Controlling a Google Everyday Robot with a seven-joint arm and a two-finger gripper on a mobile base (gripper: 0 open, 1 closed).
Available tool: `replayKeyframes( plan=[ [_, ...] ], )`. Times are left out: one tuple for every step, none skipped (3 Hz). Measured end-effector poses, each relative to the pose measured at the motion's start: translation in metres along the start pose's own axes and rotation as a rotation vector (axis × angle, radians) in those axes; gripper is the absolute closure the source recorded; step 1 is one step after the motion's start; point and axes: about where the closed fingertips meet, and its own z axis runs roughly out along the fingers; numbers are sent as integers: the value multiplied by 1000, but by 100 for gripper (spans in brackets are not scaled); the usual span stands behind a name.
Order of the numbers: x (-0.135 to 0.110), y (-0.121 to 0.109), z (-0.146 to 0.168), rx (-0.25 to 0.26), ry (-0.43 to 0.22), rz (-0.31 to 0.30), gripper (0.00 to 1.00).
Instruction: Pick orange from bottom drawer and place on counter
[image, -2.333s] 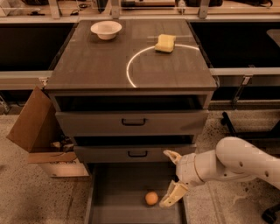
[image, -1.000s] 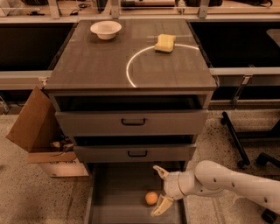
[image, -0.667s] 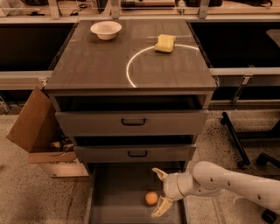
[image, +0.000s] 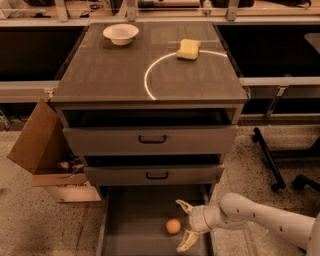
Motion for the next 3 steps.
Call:
replayKeyframes(
  plan=[
    [34, -3, 32, -8, -2, -7, 0],
    [66, -11, 60, -10, -8, 5, 0],
    [101, -30, 85, 27, 3, 35, 0]
  ],
)
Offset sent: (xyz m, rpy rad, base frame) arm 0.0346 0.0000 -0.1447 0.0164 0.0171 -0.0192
